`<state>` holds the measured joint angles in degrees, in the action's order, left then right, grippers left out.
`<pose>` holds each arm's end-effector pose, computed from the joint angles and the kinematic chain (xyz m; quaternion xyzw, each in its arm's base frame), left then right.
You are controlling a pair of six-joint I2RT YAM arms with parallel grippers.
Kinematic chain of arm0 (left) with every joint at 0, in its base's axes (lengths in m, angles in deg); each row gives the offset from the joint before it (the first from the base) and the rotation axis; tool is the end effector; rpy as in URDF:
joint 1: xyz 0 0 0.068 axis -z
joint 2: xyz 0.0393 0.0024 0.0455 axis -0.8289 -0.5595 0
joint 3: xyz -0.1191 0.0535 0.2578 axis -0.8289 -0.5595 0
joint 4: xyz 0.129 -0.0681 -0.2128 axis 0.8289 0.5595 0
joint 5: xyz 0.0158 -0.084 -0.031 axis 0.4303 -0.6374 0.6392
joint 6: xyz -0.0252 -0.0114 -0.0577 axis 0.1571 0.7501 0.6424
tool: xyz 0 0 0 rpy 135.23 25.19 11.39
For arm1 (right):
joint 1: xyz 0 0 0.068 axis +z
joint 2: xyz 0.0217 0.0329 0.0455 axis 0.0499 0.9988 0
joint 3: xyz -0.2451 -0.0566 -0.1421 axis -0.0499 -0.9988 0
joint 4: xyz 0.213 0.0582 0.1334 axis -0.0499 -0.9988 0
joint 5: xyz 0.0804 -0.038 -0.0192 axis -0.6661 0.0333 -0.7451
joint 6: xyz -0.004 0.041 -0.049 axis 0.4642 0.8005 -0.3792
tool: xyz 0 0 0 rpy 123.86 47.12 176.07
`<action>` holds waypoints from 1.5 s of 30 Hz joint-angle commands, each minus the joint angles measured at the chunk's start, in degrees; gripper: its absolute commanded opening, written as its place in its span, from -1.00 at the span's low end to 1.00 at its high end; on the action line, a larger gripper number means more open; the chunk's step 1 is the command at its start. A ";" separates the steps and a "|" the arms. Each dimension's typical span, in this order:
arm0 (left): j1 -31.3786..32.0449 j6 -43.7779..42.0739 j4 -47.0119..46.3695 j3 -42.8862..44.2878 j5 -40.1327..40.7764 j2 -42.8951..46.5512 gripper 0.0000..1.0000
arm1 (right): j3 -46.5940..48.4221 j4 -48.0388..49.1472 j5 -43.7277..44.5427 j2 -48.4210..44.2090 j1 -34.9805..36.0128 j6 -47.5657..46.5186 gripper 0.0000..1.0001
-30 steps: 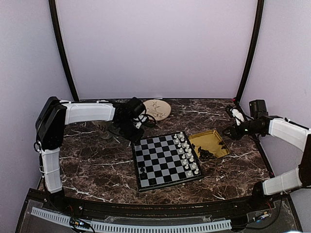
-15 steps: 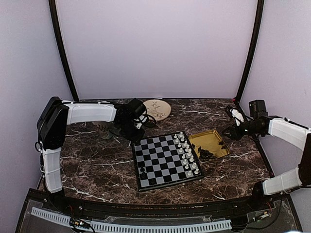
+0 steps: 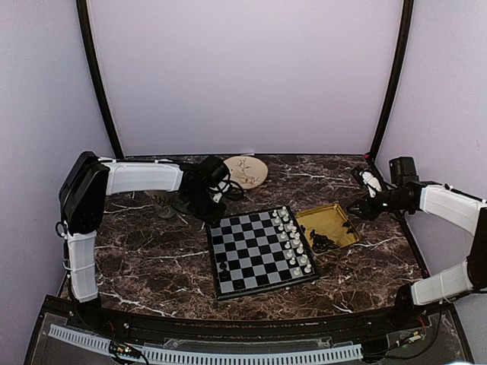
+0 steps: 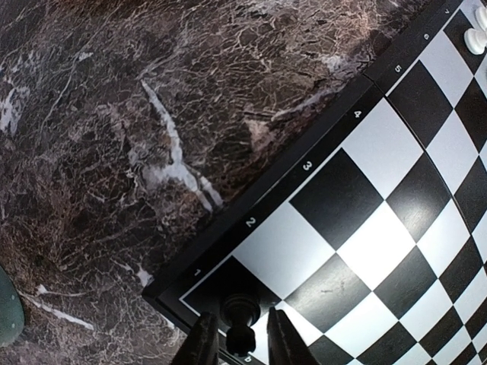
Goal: Set up the chess pieces on the board
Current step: Place the rook at h8, then pick up the pawn from the storage box.
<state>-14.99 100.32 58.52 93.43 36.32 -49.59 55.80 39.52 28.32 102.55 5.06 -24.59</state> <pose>0.3315 -0.2846 0.1889 0.2507 0.9432 -0.0716 0.2062 0.2512 0.0322 0.2298 -0.2809 0.8704 0.1529 0.3744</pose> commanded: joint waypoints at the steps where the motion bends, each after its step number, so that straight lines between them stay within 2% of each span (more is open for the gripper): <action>1: -0.39 0.71 2.42 1.80 -0.21 1.08 -0.46 | 1.49 -0.62 -1.09 -0.12 -0.31 -0.01 -0.20; 7: -0.33 1.05 4.78 3.67 1.43 5.33 -0.37 | 3.36 -1.95 -0.13 -2.78 -0.33 0.40 -0.19; 12: -0.17 0.08 5.20 4.57 0.38 10.30 -0.36 | 8.99 -9.79 0.18 -2.36 -0.20 -3.33 -0.16; 15: 0.21 -2.81 -0.87 0.22 -6.24 14.76 -0.37 | 13.74 -16.18 -0.15 0.78 0.76 -6.22 -0.16; 22: 2.44 -4.63 -19.96 -13.41 -11.53 23.22 -0.38 | 17.59 -21.92 4.89 7.61 8.84 -8.14 -0.25; 25: 4.13 -4.84 -22.81 -15.51 -13.05 23.59 -0.38 | 18.41 -22.21 6.82 10.33 12.40 -7.57 -0.27; 32: 8.74 -7.45 -22.03 -15.13 -11.10 22.32 -0.38 | 21.52 -22.82 10.92 18.26 19.30 -7.01 -0.29; 45: 9.96 -5.62 -23.35 -18.65 -10.47 24.20 -0.38 | 26.94 -22.63 13.94 29.35 23.67 -6.23 -0.41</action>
<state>-5.31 94.44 35.99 75.94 25.48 -27.69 80.74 16.61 40.87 130.17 27.39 -31.28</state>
